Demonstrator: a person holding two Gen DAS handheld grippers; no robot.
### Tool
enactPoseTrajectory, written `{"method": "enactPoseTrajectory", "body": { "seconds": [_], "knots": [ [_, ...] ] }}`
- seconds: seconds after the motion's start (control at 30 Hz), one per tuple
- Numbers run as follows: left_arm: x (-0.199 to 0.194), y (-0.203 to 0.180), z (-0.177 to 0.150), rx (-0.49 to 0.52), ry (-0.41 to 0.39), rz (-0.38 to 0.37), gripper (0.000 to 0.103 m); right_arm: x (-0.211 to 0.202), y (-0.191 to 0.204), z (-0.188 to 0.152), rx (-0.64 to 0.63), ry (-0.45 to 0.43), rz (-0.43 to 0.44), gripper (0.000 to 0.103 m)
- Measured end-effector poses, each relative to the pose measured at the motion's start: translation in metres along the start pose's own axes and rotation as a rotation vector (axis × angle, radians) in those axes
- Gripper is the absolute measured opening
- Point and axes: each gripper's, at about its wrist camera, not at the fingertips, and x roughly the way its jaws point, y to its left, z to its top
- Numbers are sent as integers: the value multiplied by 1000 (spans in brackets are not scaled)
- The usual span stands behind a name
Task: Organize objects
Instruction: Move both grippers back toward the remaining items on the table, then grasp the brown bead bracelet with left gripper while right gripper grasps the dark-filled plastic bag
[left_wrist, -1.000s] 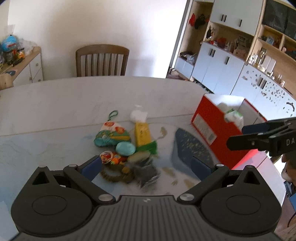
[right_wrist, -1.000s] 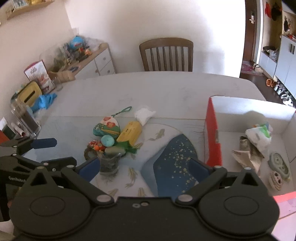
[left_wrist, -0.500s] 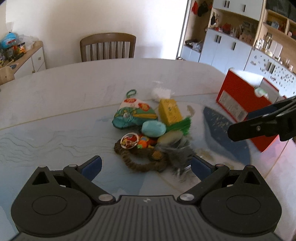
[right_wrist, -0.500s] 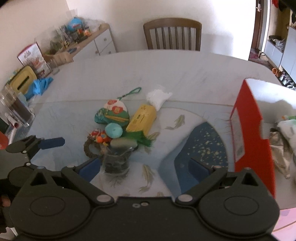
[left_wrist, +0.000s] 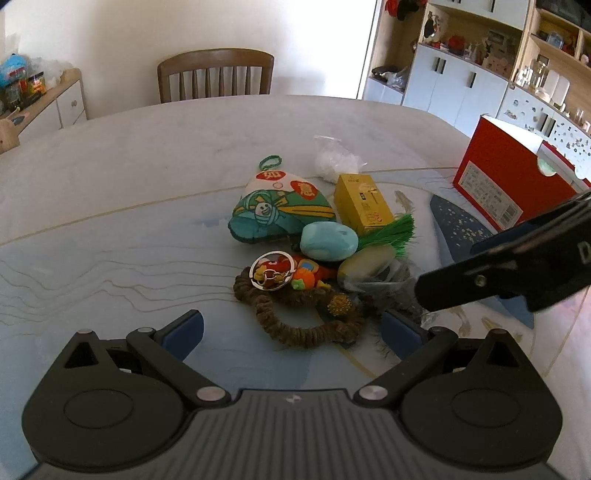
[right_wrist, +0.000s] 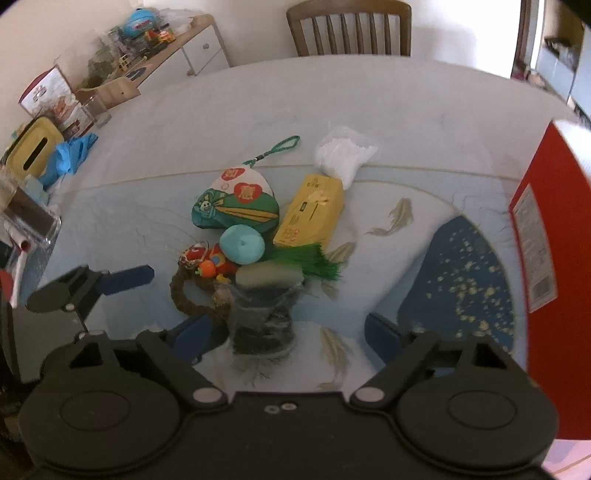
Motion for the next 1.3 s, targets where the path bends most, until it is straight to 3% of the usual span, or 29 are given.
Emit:
{"method": "enactPoseTrajectory", "body": {
  "seconds": [0.13,0.33,0.4,0.57,0.7,0.77,0.83,0.93,1.3],
  "knots": [
    [3,0,-1,-12,-2,-10,101,10,-2,3,20,25,3,83],
    [2,-3,0,-7,-14,-6,86,17,-2,6,34,41,24,79],
    [1,-3,1,-10,-15,-3,78,19,-3,7,40,50,32,76],
    [-1,0,5,-50,-1,-35,44,23,-5,6,51,71,47,63],
    [-3,1,5,-86,13,-59,30,22,-3,4,38,80,70,47],
    [-4,0,4,-89,16,-48,18,21,-1,2,25,82,73,43],
    [-5,-2,3,-94,25,-26,13,20,0,0,15,77,70,41],
    [-9,-1,1,-110,29,-16,10,16,-2,-2,22,71,77,33],
    [-43,-12,-9,-135,20,-13,8,-17,-15,-28,23,48,55,31]
  ]
}}
